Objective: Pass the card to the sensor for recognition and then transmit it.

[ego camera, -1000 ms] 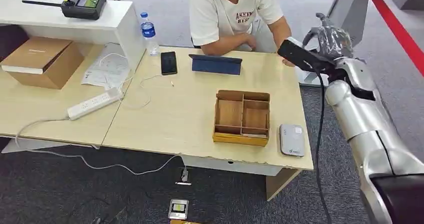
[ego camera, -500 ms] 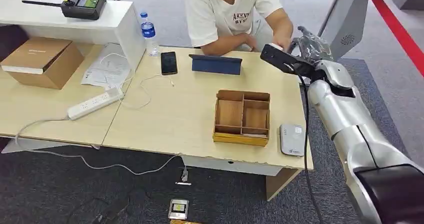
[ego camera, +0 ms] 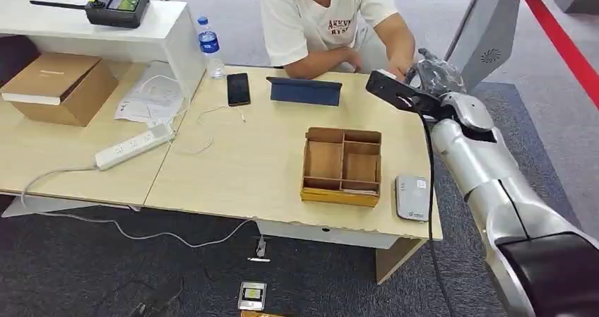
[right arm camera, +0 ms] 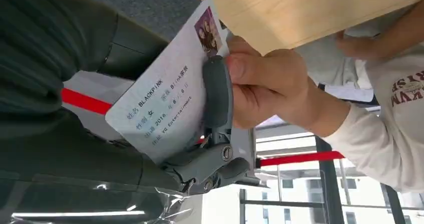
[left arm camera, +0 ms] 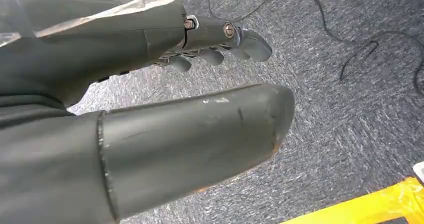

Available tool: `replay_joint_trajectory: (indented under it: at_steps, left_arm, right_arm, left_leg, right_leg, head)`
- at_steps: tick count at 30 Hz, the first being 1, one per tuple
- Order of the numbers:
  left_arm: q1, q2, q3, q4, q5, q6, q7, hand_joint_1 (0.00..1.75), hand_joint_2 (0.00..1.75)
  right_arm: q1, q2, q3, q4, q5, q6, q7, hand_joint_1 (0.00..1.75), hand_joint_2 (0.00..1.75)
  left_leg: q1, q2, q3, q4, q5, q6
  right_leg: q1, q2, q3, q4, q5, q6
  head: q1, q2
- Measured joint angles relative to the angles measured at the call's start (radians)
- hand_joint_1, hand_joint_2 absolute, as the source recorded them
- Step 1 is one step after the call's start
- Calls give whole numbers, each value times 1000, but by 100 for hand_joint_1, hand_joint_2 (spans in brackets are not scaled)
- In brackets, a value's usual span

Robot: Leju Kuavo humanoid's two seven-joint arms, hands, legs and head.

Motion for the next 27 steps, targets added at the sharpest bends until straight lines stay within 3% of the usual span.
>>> replay_joint_trajectory:
  at_steps: [12,13,17,20,24,27]
  left_arm:
    - [2,0,-1,0,3,2,0,0,0]
    - [3,0,-1,0,5,2,0,0,0]
    - [9,0,-1,0,19,10,-8,0,0]
    - [18,0,-1,0,30,17,-14,0,0]
    - [31,0,-1,0,51,25,-22,0,0]
    - [42,0,1,0,72,37,-36,0,0]
  right_arm:
    - [3,5,1,8,3,-31,14,0,175]
    - [4,8,2,13,4,-35,15,0,0]
    - [3,10,1,17,-24,-78,-11,0,0]
    - [3,8,-11,15,-103,-67,-52,0,0]
    - [5,6,-69,7,-323,99,-143,0,0]
    - [15,5,-115,-15,-409,168,-209,0,0]
  left_leg:
    - [0,0,0,0,0,0]
    - [0,0,0,0,0,0]
    - [0,0,0,0,0,0]
    - [0,0,0,0,0,0]
    - [0,0,0,0,0,0]
    - [0,0,0,0,0,0]
  right_leg:
    - [0,0,0,0,0,0]
    - [0,0,0,0,0,0]
    - [0,0,0,0,0,0]
    - [0,0,0,0,0,0]
    - [0,0,0,0,0,0]
    - [0,0,0,0,0,0]
  head:
    - [0,0]
    - [0,0]
    - [0,0]
    - [0,0]
    - [0,0]
    - [0,0]
